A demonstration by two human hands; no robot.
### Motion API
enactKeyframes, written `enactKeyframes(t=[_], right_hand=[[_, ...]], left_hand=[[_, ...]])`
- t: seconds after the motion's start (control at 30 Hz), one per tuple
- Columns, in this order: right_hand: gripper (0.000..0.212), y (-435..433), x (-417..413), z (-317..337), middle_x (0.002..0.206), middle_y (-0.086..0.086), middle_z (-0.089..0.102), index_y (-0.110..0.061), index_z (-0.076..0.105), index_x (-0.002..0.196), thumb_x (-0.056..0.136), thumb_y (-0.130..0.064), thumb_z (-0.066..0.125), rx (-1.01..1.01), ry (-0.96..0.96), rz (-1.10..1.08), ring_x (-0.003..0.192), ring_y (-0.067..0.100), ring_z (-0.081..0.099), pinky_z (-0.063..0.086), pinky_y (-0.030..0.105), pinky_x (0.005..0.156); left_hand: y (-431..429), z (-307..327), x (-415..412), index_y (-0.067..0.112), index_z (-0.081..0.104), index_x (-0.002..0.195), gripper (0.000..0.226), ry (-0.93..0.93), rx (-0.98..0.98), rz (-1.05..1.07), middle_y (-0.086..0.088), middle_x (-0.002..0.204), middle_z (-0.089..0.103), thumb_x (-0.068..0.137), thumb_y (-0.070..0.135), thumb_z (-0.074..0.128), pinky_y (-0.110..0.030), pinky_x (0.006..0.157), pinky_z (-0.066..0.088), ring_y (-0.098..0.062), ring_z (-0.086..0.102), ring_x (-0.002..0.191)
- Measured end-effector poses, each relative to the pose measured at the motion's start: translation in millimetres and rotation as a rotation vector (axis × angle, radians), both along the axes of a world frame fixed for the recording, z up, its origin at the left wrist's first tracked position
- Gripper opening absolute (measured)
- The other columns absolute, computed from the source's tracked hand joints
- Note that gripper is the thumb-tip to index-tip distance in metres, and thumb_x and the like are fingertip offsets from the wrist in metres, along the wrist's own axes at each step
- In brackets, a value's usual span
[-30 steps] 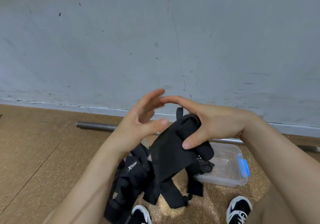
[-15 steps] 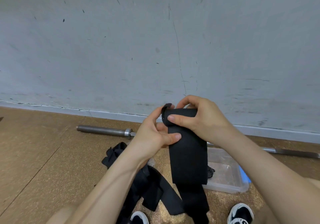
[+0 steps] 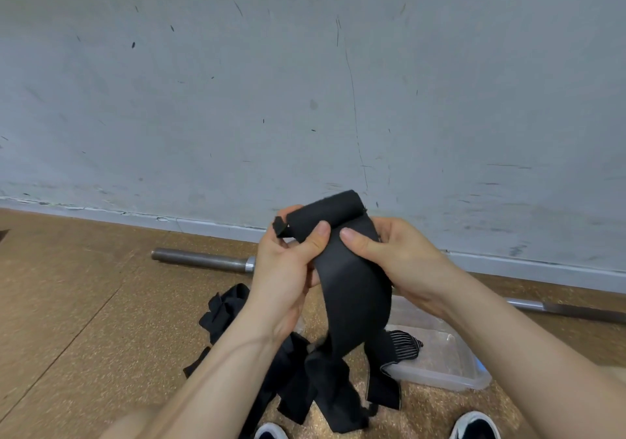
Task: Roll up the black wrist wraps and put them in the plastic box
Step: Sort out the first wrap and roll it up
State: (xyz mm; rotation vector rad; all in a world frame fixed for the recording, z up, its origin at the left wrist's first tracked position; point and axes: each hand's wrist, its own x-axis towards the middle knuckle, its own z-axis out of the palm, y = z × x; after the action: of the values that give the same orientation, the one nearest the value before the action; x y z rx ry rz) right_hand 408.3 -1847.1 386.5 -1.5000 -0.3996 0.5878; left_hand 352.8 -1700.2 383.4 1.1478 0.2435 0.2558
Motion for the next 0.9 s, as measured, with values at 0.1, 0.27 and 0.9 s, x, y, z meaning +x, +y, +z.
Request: enactKeyframes(t=[0.1,0.27,0.9], right_hand=[[0.016,1.5,1.3,-0.3,0.092,0.005,0.077,-0.011,0.07,0.099,0.098,-0.024,0.059,-0.079,-0.122,-0.087,0.084,0.018,0.074,0.058,0.03,0.071],[0.023,-0.5,0.7,4.6,0.087,0.005,0.075,-0.01,0.067,0.093,0.101,-0.028,0.055,-0.259,-0.302,-0.046,0.079,0.019,0.072,0.056,0.042,0.075],[0.046,7.8,-7.9,8.0,0.102,0.001,0.076,-0.022,0.077,0.097,0.099,-0.052,0.042,0.028,0.032,0.007,0.1,0.013,0.071,0.055,0.03,0.09]], left_hand=[[4.8,0.9,0.7,0.02,0.064,0.104,0.026,-0.019,0.305,0.085,0.001,0.092,0.07,0.084,0.008,0.074,-0.024,0.072,0.056,-0.012,0.068,0.088],[16.5,6.5,-3.8,0.031,0.067,0.095,0.034,-0.118,0.68,0.102,0.015,0.081,0.066,0.078,0.004,0.079,-0.017,0.068,0.05,-0.002,0.061,0.077],[13.1,-1.6,1.1,0.014,0.076,0.097,0.035,-0.454,1.21,0.302,0.005,0.095,0.055,0.07,-0.008,0.075,-0.012,0.073,0.044,-0.003,0.055,0.088]])
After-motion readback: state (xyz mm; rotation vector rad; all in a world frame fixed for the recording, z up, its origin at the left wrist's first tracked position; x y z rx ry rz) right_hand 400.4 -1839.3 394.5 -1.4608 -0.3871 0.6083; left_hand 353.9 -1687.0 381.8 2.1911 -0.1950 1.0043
